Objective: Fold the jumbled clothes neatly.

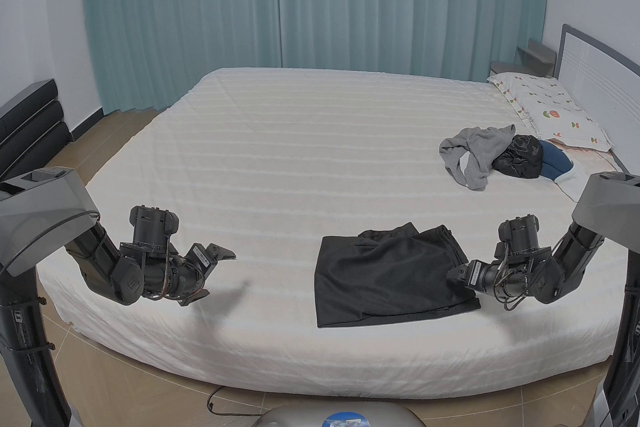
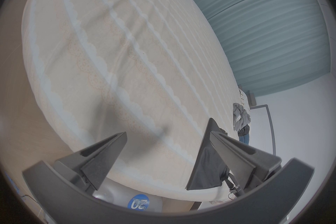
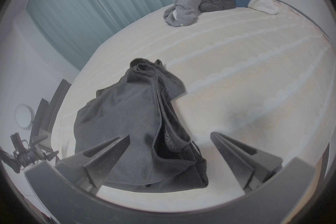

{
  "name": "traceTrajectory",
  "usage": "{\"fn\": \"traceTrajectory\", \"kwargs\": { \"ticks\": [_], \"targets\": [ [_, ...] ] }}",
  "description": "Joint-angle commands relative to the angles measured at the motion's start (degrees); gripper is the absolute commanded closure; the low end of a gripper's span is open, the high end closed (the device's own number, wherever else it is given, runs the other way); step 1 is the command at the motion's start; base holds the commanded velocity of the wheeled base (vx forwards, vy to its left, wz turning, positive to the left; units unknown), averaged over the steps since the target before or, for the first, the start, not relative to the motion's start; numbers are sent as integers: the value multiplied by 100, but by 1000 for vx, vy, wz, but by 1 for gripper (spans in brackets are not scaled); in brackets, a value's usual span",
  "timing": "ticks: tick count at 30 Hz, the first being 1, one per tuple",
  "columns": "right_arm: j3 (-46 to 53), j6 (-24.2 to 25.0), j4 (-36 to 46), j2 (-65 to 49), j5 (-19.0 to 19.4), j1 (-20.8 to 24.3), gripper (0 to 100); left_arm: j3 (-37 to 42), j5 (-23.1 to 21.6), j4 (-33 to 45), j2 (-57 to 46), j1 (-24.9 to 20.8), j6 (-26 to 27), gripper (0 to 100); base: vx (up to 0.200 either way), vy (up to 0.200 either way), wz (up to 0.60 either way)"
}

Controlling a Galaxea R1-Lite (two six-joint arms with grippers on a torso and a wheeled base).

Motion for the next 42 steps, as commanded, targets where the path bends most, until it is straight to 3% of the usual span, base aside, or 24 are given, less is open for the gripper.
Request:
{"fn": "traceTrajectory", "kwargs": {
  "ticks": [1, 4, 23, 24, 32, 42],
  "targets": [
    [-51, -125, -3, 276, 32, 3, 100, -4, 1, -2, 12, 0, -2, 0, 0, 0, 0],
    [19, -309, -12, 259, 32, -41, 100, -4, 1, -2, 12, 0, -2, 0, 0, 0, 0],
    [503, -345, -12, -75, 32, -138, 100, -4, 10, -2, 12, 0, -2, 0, 0, 0, 0],
    [494, -345, -12, -84, 32, -147, 0, -4, 19, -2, 12, 0, -11, 0, 0, 0, 0],
    [186, -195, -12, -488, 120, -217, 0, -65, 63, 15, 30, 9, -46, 0, 0, 0, 0],
    [-508, -72, 59, -172, 199, -103, 0, -12, 115, -2, 39, -17, -20, 0, 180, 0, 0]
  ]
}}
